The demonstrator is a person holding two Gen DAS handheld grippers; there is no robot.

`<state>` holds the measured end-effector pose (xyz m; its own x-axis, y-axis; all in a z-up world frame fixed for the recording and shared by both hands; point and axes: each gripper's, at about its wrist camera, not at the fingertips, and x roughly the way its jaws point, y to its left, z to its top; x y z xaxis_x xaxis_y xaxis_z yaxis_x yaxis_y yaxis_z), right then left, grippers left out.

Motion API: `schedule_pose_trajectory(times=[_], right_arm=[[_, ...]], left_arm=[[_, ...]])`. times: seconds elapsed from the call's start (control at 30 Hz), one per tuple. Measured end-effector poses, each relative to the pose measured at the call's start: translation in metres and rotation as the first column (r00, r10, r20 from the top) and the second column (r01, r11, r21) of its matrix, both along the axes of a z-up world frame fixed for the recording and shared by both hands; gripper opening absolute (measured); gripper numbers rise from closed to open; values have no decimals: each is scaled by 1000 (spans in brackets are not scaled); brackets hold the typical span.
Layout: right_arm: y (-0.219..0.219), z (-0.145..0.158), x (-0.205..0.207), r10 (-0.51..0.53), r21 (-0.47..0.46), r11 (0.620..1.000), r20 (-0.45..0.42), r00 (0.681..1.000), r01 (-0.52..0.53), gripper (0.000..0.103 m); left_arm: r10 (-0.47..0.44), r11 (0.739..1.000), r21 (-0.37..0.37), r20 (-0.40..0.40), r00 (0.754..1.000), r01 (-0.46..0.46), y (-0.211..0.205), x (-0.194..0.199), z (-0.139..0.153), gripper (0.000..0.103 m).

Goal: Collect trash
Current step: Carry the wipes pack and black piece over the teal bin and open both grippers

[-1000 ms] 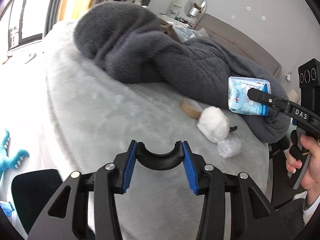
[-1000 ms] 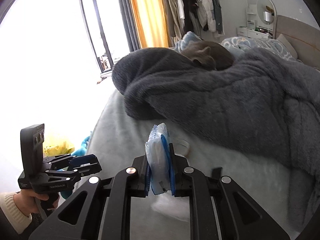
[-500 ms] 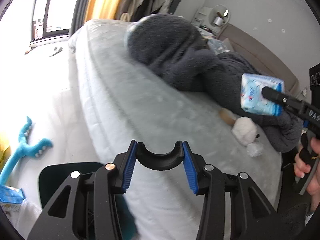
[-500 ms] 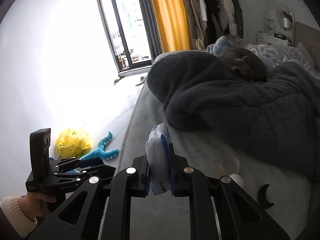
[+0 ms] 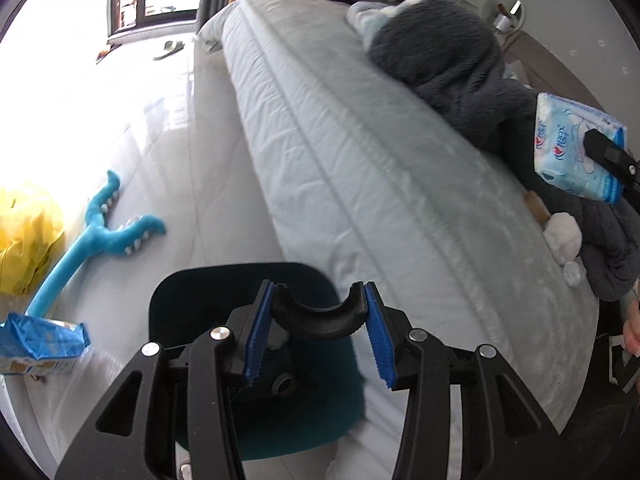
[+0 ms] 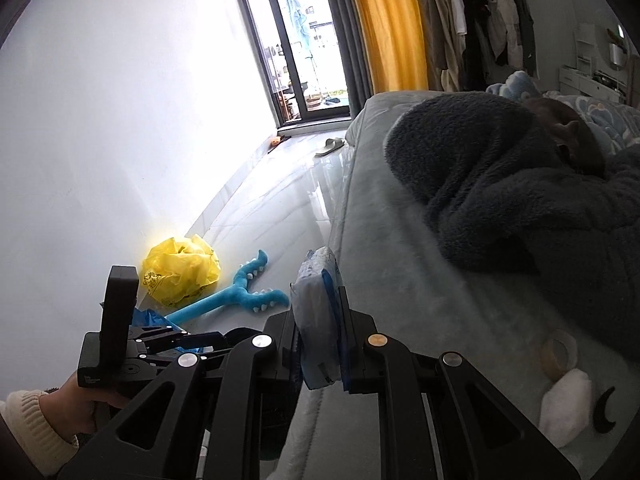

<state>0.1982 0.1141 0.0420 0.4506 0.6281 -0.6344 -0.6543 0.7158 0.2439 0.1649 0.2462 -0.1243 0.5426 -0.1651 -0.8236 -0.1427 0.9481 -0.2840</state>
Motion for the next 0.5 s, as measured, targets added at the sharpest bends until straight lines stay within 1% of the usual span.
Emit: schedule_pose_trajectory(times=[0.2,0.33,0.5], right_arm=[[44,-17,-6,74,-26,997,-50,996,-75,15],[68,-31,-7,106,-34,993,-96,990,-110,15],[92,-46,-7,132,-45,989,-147,980,-140,15]], left_arm=[[52,998,-16,-99,994,-54,31,-13,-18,48],[61,998,-22,-154,986,-66,44,-22,-28,49],[57,996,-49,-209,976,-69,57,-33,-38,51]])
